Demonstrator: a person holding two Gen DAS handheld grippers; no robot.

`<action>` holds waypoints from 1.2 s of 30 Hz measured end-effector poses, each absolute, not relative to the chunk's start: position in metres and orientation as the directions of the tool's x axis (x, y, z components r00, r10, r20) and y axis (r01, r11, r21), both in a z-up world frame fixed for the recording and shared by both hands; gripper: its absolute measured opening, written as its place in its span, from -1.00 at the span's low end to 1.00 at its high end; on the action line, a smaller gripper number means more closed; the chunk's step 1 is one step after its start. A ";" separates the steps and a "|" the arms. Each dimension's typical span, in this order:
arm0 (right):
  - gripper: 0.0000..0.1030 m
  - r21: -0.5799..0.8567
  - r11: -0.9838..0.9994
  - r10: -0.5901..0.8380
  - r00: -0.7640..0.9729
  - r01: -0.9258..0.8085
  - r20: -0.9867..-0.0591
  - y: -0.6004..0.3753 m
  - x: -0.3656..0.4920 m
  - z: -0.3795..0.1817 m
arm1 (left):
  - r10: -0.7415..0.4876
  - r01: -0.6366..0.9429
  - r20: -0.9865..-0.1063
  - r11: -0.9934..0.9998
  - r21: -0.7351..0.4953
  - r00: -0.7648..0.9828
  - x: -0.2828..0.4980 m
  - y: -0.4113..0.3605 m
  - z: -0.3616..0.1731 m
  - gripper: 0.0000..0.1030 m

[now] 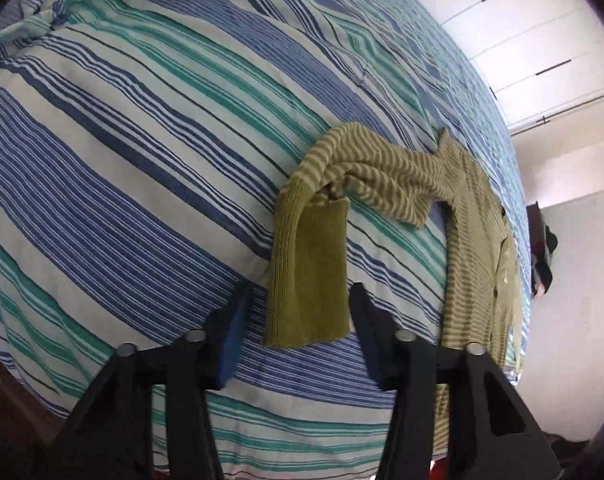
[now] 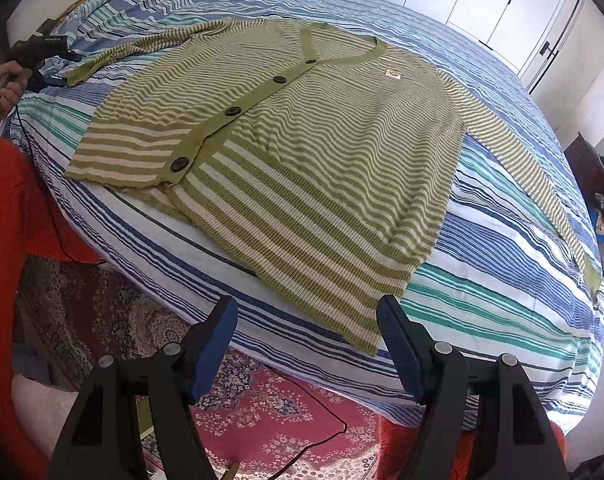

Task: Fold small clothes

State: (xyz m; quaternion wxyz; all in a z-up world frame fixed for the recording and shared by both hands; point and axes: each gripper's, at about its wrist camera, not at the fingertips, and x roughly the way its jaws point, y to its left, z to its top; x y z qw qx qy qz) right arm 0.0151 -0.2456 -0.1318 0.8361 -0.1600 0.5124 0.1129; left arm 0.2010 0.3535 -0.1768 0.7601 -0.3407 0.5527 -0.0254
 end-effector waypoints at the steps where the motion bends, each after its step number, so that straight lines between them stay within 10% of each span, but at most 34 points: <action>1: 0.39 -0.157 0.921 0.021 0.448 -0.357 -0.894 -0.245 0.014 -0.133 | -0.422 -0.338 -0.820 0.763 -0.551 0.385 0.204 0.352 -0.177 -0.98; 14: 0.39 -0.141 0.935 0.015 0.434 -0.326 -0.901 -0.249 0.022 -0.132 | 0.072 -0.591 -0.891 0.772 -0.235 0.448 0.258 0.493 -0.098 -0.98; 27: 0.39 -0.114 0.952 0.015 0.413 -0.285 -0.911 -0.258 0.029 -0.134 | 0.191 -0.634 -0.961 0.773 0.024 0.197 0.268 0.506 -0.157 -0.97; 30: 0.39 -0.096 0.959 0.023 0.409 -0.267 -0.912 -0.263 0.030 -0.134 | 0.188 -0.624 -0.947 0.781 -0.017 0.260 0.263 0.511 -0.155 -0.73; 34: 0.39 -0.070 0.969 0.037 0.416 -0.239 -0.909 -0.270 0.031 -0.130 | 0.265 -0.579 -0.909 0.815 0.033 0.323 0.238 0.485 -0.129 0.15; 36: 0.39 -0.048 0.977 0.049 0.434 -0.209 -0.900 -0.276 0.031 -0.125 | 0.251 -0.516 -0.876 0.856 0.003 0.411 0.218 0.456 -0.111 0.17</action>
